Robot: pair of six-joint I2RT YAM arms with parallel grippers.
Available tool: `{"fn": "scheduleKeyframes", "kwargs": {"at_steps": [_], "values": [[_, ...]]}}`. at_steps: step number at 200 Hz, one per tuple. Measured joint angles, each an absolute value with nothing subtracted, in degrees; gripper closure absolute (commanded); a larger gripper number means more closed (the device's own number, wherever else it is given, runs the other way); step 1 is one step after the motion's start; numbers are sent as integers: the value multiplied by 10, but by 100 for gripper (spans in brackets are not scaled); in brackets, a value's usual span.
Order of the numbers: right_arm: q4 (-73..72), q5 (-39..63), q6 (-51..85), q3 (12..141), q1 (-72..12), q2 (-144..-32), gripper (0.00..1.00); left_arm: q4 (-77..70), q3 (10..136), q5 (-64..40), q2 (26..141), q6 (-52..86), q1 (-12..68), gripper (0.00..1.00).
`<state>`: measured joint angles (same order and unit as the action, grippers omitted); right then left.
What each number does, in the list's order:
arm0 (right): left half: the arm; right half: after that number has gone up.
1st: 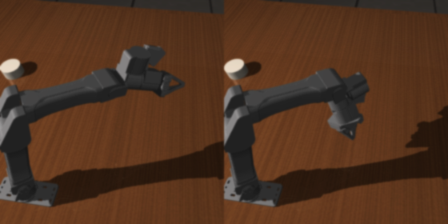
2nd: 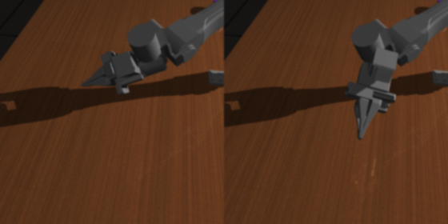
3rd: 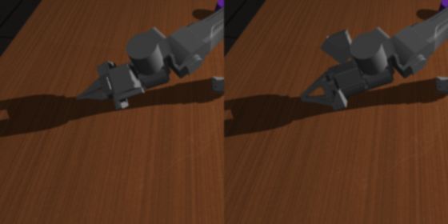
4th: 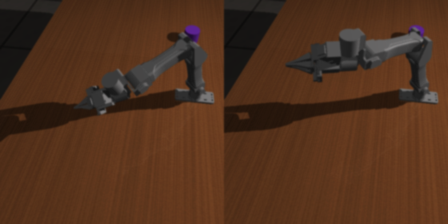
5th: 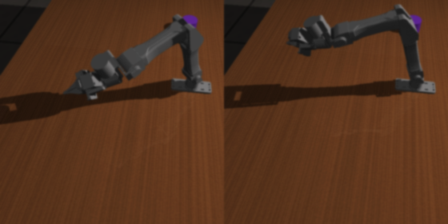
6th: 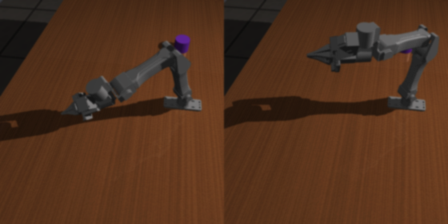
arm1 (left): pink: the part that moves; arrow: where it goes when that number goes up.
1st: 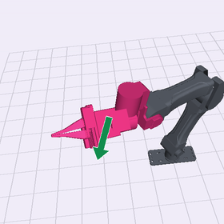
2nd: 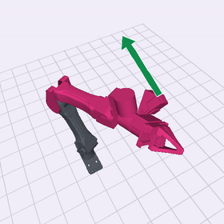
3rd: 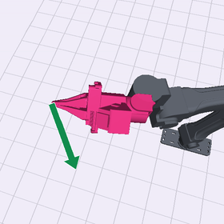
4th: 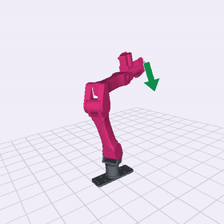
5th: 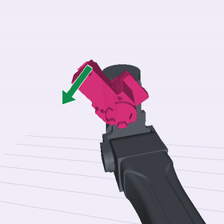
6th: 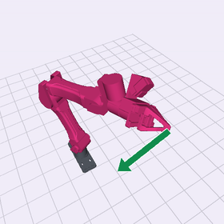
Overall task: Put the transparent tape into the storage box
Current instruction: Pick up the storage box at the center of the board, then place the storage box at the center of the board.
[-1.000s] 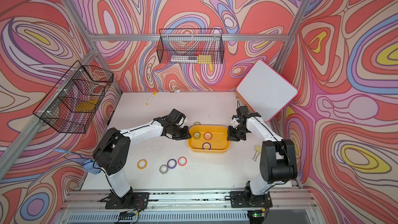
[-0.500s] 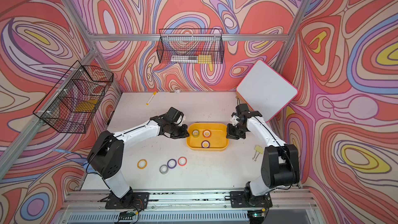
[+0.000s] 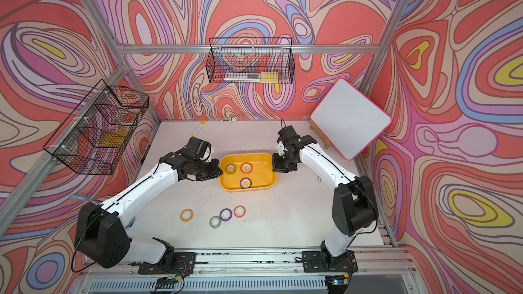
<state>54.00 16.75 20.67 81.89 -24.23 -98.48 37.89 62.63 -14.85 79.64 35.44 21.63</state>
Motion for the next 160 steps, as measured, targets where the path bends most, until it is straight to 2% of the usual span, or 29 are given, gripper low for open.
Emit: {"fn": "scheduleKeyframes", "kwargs": {"at_steps": [71,106,160], "values": [[522,158,252,964,-347,-1128,100,454,585,-138,705,300,75,100],[516,159,263,1018,-370,-1173,100,460,580,-153,710,266,11,100],[517,145,276,1062,-382,-1218,100,441,576,-167,757,249,-26,100]]}}
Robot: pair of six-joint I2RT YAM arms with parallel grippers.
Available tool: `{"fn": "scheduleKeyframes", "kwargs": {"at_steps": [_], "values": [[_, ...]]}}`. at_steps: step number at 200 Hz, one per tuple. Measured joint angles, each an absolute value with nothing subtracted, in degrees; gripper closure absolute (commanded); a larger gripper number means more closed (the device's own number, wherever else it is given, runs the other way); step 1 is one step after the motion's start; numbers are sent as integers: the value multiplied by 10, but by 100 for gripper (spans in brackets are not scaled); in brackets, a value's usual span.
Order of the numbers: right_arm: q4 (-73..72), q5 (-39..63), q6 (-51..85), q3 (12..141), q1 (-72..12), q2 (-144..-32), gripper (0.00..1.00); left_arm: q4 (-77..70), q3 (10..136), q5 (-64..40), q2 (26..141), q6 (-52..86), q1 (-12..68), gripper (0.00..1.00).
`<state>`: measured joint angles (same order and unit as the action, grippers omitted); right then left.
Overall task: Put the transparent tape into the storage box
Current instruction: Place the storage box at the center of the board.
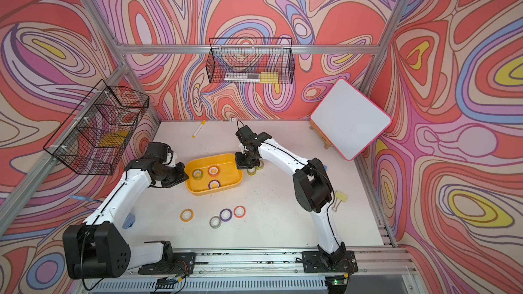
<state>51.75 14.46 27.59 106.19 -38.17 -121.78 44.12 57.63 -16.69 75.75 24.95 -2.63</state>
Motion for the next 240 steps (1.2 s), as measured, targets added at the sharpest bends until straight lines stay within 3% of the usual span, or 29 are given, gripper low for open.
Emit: {"fn": "scheduleKeyframes", "kwargs": {"at_steps": [111,140,184,240], "values": [[511,89,309,1061,-393,-1228,100,393,631,-168,892,229,-27,100],[487,89,325,1041,-393,-1228,100,376,631,-165,915,220,-27,95],[470,95,344,1030,-393,-1228,89,371,631,-160,924,212,-28,86],[461,114,361,1014,-402,-1227,68,357,635,-162,924,230,-29,62]]}}
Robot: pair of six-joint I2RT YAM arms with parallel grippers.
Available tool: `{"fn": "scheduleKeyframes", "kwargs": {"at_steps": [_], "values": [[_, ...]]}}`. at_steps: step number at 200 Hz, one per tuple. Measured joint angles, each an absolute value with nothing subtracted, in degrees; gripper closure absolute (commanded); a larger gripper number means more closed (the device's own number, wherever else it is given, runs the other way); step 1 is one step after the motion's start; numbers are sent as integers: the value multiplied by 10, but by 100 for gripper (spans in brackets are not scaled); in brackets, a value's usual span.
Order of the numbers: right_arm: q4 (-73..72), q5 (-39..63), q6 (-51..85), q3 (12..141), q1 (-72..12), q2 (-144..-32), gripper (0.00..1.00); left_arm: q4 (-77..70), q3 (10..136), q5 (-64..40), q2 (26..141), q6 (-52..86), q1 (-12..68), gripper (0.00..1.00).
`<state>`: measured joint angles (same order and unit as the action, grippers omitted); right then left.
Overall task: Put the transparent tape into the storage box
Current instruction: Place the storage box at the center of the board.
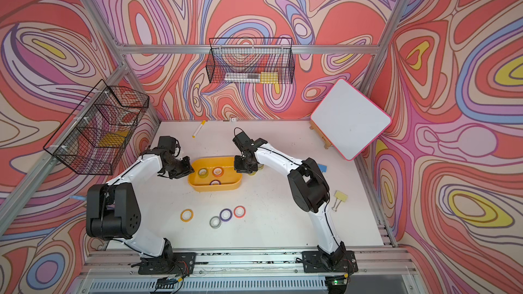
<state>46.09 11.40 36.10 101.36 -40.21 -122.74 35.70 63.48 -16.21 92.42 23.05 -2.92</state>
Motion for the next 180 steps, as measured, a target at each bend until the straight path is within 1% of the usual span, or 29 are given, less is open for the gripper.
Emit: {"fn": "scheduleKeyframes", "kwargs": {"at_steps": [11,45,63,84,110,130,154,180], "values": [[460,119,361,1004,-406,-1226,66,356,638,-163,924,233,-29,58],[463,124,361,979,-410,-1206,60,354,642,-158,922,237,-29,52],[472,115,356,972,-410,-1186,58,353,642,-151,911,236,-29,51],[484,104,345,971,-406,-1162,54,352,642,-143,881,236,-29,52],[494,94,328,963,-386,-1136,54,350,630,-136,819,234,-29,49],[504,88,310,954,-354,-1124,57,356,628,-135,784,220,-28,51],[522,77,284,956,-312,-1125,57,384,628,-135,774,192,-27,55],[558,64,248,994,-286,-1150,56,413,627,-137,775,169,-27,52]]}}
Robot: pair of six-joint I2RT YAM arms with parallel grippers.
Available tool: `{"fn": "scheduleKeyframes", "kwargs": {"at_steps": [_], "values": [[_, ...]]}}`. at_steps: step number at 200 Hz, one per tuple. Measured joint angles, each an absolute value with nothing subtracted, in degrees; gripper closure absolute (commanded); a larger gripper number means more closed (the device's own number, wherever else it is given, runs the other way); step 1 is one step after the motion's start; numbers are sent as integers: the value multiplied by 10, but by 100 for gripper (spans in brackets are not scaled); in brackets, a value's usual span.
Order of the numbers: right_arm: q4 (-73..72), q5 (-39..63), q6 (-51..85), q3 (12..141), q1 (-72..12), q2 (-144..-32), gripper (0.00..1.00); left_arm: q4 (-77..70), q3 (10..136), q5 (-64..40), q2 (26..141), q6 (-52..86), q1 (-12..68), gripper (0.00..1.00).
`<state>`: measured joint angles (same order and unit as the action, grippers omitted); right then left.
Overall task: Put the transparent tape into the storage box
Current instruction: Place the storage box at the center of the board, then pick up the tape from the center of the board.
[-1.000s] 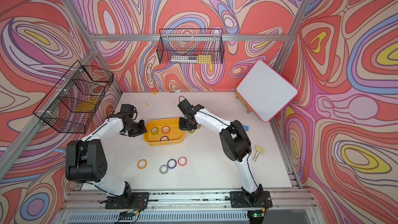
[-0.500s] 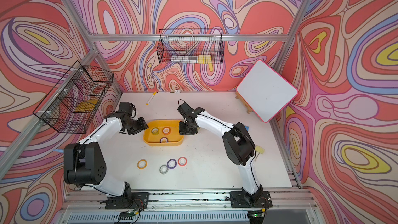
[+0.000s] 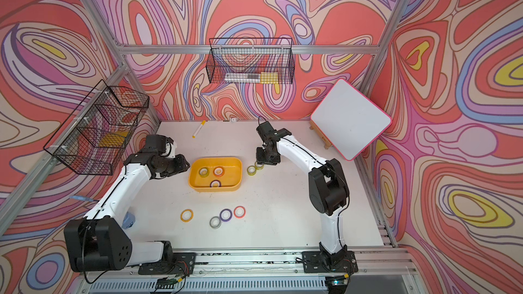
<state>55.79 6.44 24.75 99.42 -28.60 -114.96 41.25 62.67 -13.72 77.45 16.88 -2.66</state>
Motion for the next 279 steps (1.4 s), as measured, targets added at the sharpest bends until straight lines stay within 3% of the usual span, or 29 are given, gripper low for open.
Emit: {"fn": "scheduleKeyframes", "kwargs": {"at_steps": [89,168,279], "values": [[626,65,165,1116,-259,-1290,63,455,616,-135,775,141,-10,62],[658,73,153,1195,-258,-1348,66,469,616,-123,791,139,23,60],[667,80,146,1220,-258,-1387,79,470,616,-111,791,139,23,60]]}}
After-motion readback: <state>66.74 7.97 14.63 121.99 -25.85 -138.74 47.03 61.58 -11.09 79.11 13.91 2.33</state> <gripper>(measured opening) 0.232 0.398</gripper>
